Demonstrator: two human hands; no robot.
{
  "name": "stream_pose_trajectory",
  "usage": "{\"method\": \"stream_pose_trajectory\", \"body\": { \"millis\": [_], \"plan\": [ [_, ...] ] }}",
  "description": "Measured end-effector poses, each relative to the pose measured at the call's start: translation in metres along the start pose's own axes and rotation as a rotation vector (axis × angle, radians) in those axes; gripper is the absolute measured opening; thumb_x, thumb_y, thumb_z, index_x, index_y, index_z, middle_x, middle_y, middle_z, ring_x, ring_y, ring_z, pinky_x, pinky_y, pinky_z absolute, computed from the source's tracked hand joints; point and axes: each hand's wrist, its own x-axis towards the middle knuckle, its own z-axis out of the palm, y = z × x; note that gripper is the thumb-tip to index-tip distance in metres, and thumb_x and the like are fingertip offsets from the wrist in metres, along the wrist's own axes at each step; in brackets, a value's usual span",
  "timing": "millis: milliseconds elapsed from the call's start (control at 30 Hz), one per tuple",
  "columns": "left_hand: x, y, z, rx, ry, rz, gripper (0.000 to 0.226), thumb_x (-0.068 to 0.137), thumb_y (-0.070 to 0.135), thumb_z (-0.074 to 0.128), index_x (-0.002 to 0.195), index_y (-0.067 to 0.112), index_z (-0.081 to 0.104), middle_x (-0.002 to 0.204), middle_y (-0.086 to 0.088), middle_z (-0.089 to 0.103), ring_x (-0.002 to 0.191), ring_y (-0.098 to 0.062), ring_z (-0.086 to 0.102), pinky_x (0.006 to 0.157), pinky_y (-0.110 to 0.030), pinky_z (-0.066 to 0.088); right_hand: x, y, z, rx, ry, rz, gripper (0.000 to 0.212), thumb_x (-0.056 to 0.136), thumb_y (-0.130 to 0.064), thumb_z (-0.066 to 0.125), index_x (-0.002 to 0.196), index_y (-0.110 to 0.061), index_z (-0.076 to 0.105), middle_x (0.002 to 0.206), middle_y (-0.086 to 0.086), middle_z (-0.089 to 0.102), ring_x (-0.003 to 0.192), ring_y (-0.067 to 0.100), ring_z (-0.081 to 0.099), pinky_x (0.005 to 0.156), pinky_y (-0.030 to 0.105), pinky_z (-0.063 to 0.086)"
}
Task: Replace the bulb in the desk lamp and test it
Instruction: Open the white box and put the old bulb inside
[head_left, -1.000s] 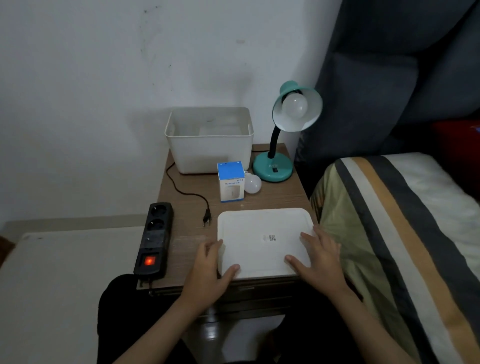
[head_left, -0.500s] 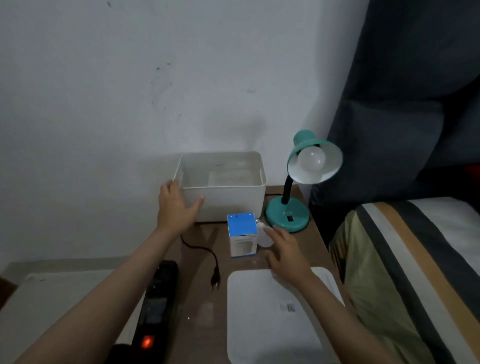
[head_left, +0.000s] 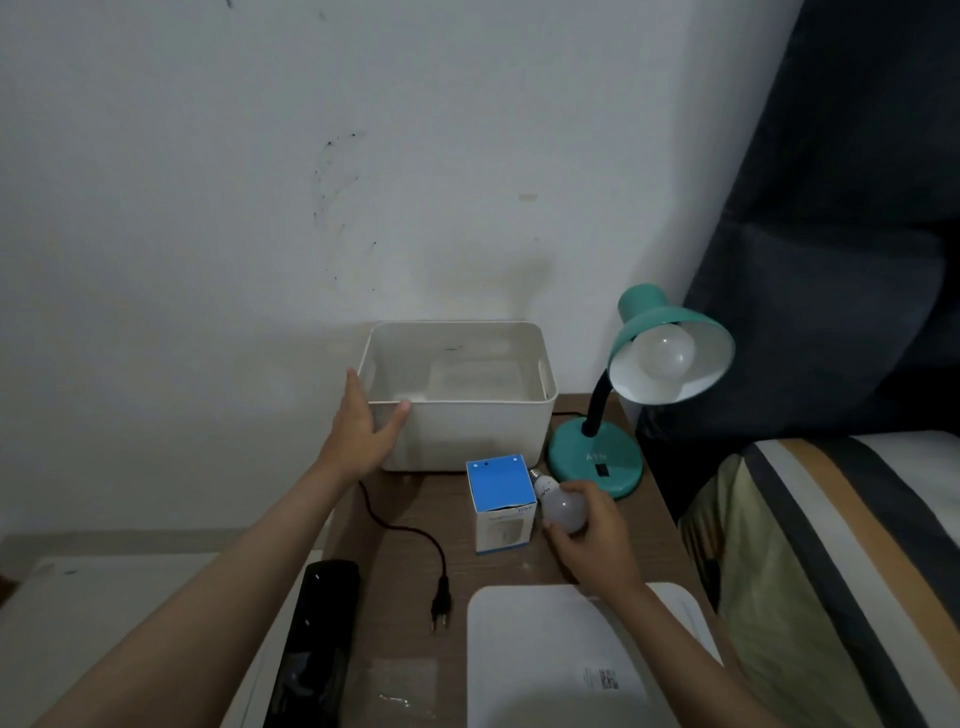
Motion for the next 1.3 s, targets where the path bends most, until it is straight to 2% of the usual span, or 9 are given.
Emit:
{"method": "stream_pose_trajectory", "body": {
  "millis": [133, 233, 433, 533, 600, 767, 900, 1133, 1300],
  "plan": [
    [0.01, -0.012, -0.004, 0.067, 0.028, 0.002, 0.1, 0.074, 0.079, 0.044, 0.147, 0.018, 0.013, 0.15, -0.008, 0.032, 0.137, -0.026, 0.032, 0.11, -0.05, 0.034, -0.003, -0.022, -0.014, 0.102, 0.153, -0.101, 0.046, 0.073, -0.016, 0.077, 0.109, -0.028, 0.051, 0.109, -0.006, 0.055, 0.103, 0.003, 0.054, 0.081, 0.012, 0.047],
    [0.013, -0.004, -0.008, 0.157, 0.04, 0.074, 0.096, 0.079, 0.072, 0.044, 0.147, 0.011, 0.013, 0.151, -0.014, 0.026, 0.14, -0.029, 0.024, 0.113, -0.051, 0.028, 0.007, -0.059, -0.024, 0.184, 0.196, -0.156, 0.045, 0.076, -0.014, 0.075, 0.111, -0.028, 0.051, 0.112, -0.013, 0.053, 0.105, 0.003, 0.053, 0.082, 0.014, 0.047],
    [0.032, -0.005, -0.012, 0.197, 0.005, 0.147, 0.091, 0.081, 0.07, 0.045, 0.148, 0.018, 0.013, 0.155, -0.007, 0.022, 0.142, -0.024, 0.021, 0.114, -0.049, 0.027, 0.066, -0.123, -0.018, 0.206, 0.204, -0.356, 0.044, 0.077, -0.014, 0.073, 0.114, -0.022, 0.05, 0.109, -0.001, 0.054, 0.097, 0.01, 0.054, 0.078, 0.016, 0.045],
    [0.038, -0.013, -0.01, 0.19, 0.013, 0.146, 0.09, 0.078, 0.076, 0.043, 0.146, 0.024, 0.016, 0.153, -0.003, 0.027, 0.14, -0.02, 0.027, 0.111, -0.049, 0.033, 0.106, -0.13, -0.002, 0.086, 0.128, -0.274, 0.043, 0.078, -0.019, 0.07, 0.116, -0.022, 0.049, 0.112, 0.001, 0.048, 0.094, 0.008, 0.048, 0.074, 0.008, 0.04],
    [0.038, -0.013, -0.01, 0.201, 0.009, 0.169, 0.091, 0.08, 0.072, 0.046, 0.148, 0.022, 0.013, 0.156, -0.002, 0.022, 0.143, -0.019, 0.022, 0.115, -0.046, 0.028, 0.134, -0.13, 0.008, 0.001, 0.017, -0.16, 0.043, 0.078, -0.02, 0.067, 0.116, -0.023, 0.048, 0.113, 0.002, 0.042, 0.09, 0.011, 0.046, 0.067, 0.007, 0.036],
    [0.038, -0.016, -0.004, 0.21, 0.041, 0.196, 0.094, 0.082, 0.064, 0.05, 0.15, 0.016, 0.006, 0.159, -0.001, 0.007, 0.146, -0.016, 0.008, 0.117, -0.035, 0.015, 0.186, -0.123, 0.031, -0.161, -0.111, -0.092, 0.039, 0.072, -0.023, 0.066, 0.107, -0.022, 0.051, 0.114, 0.005, 0.05, 0.09, 0.017, 0.051, 0.079, 0.031, 0.048],
    [0.04, -0.018, -0.003, 0.205, 0.058, 0.201, 0.093, 0.083, 0.061, 0.051, 0.149, 0.013, 0.008, 0.159, -0.003, 0.008, 0.146, -0.015, 0.007, 0.116, -0.032, 0.014, 0.202, -0.115, 0.047, -0.15, -0.222, 0.019, 0.042, 0.075, -0.021, 0.068, 0.112, -0.021, 0.048, 0.115, 0.004, 0.056, 0.097, 0.023, 0.056, 0.081, 0.034, 0.048],
    [0.039, -0.018, -0.003, 0.213, 0.041, 0.184, 0.093, 0.083, 0.062, 0.05, 0.149, 0.013, 0.007, 0.16, -0.001, 0.005, 0.146, -0.014, 0.006, 0.114, -0.03, 0.014, 0.206, -0.117, 0.047, -0.185, -0.234, 0.06, 0.054, 0.079, -0.018, 0.066, 0.128, -0.019, 0.042, 0.124, 0.006, 0.053, 0.104, 0.026, 0.055, 0.08, 0.029, 0.042],
    [0.038, -0.016, -0.008, 0.233, 0.007, 0.18, 0.092, 0.083, 0.061, 0.05, 0.149, 0.013, 0.008, 0.159, -0.003, 0.006, 0.146, -0.015, 0.007, 0.114, -0.031, 0.013, 0.178, -0.127, 0.024, -0.068, -0.05, -0.022, 0.051, 0.083, -0.018, 0.064, 0.129, -0.016, 0.044, 0.131, 0.006, 0.05, 0.114, 0.022, 0.052, 0.086, 0.024, 0.039]
  ]
}}
